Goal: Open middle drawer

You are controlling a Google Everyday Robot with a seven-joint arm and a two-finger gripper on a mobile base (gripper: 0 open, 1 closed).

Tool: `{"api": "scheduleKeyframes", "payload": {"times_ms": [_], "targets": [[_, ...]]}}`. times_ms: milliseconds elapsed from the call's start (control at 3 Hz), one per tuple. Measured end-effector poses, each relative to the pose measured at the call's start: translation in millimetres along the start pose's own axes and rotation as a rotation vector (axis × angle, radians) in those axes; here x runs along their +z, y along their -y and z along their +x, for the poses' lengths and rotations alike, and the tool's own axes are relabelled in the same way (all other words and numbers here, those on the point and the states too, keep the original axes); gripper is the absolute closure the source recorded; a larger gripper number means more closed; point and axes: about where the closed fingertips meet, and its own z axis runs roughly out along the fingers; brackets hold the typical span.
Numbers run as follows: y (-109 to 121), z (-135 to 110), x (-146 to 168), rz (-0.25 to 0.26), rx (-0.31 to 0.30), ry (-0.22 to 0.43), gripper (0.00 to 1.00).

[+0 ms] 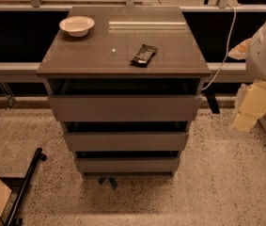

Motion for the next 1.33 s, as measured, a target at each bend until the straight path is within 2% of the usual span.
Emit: {"api": "scheduleKeyframes", "payload": {"times_ms": [333,667,1000,1333], "targets": [[5.8,-2.3,60.9,0.012,0.041,0.049,0.00],[4.5,-1.4,60.6,0.009,0.039,0.043,0.00],[-4.0,-4.3,84.2,0.012,0.048,0.058,0.00],[-13.1,-13.3,141.5,0.023,0.050,0.071,0.00]]}}
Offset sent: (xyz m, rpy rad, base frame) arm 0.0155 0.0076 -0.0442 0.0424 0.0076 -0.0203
